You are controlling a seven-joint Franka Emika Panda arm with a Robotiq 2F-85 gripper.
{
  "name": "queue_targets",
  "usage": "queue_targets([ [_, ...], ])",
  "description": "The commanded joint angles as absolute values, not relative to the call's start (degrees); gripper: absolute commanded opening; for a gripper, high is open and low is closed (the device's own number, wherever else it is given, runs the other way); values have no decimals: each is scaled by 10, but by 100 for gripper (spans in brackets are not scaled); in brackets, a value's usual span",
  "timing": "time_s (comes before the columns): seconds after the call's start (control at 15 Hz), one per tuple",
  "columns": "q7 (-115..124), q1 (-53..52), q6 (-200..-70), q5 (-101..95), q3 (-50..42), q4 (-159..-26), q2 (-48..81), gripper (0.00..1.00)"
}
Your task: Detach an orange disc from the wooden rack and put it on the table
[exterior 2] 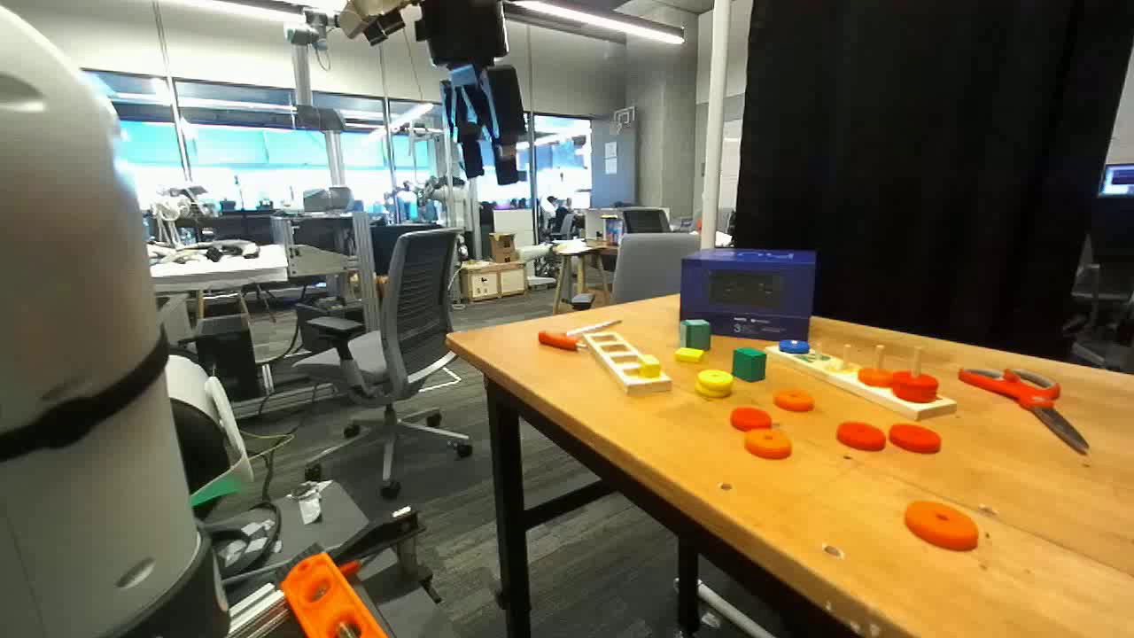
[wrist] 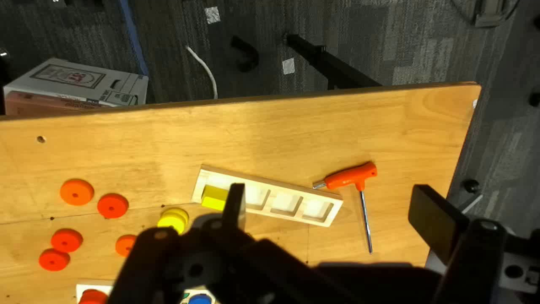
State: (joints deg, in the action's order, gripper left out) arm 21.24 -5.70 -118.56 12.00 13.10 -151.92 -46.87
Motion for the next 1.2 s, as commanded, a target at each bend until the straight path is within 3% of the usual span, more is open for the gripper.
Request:
queue_targets([
  [0.0,212,-56,-1184,120,131,-1515,-469,100],
  [0.73,216,-51,-1183,119,130,-1509,-467,100],
  [1.13,317,18,-1163,119,130,-1440,-392,100],
])
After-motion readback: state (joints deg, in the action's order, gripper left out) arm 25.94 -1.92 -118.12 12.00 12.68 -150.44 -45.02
